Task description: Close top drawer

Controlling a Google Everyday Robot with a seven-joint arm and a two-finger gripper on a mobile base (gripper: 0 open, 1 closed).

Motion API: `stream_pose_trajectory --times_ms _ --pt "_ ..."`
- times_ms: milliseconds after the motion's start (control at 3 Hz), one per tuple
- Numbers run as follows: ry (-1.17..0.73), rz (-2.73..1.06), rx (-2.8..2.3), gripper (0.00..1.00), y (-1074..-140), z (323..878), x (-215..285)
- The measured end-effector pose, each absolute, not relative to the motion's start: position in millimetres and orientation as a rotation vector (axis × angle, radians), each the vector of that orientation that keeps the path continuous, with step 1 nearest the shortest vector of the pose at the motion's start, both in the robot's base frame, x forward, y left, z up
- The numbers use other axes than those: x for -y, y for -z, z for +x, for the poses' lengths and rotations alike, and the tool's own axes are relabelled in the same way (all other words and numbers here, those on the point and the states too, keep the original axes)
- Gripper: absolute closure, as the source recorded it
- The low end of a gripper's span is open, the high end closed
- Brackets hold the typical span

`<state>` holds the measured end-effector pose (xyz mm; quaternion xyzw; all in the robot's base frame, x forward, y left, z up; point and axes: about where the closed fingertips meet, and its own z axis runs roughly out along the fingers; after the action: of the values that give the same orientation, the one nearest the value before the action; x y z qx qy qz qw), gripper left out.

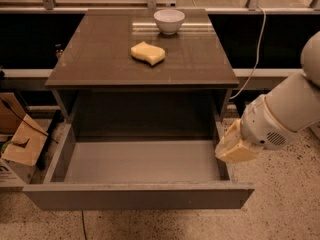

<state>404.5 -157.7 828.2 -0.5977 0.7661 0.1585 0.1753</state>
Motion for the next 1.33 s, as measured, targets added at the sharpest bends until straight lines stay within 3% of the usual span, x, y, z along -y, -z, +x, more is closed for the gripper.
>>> stream_pose_trajectory --times_ms 1333 --pt "-0.531 -1.684 -2.331 1.0 -737.7 361.8 169.6"
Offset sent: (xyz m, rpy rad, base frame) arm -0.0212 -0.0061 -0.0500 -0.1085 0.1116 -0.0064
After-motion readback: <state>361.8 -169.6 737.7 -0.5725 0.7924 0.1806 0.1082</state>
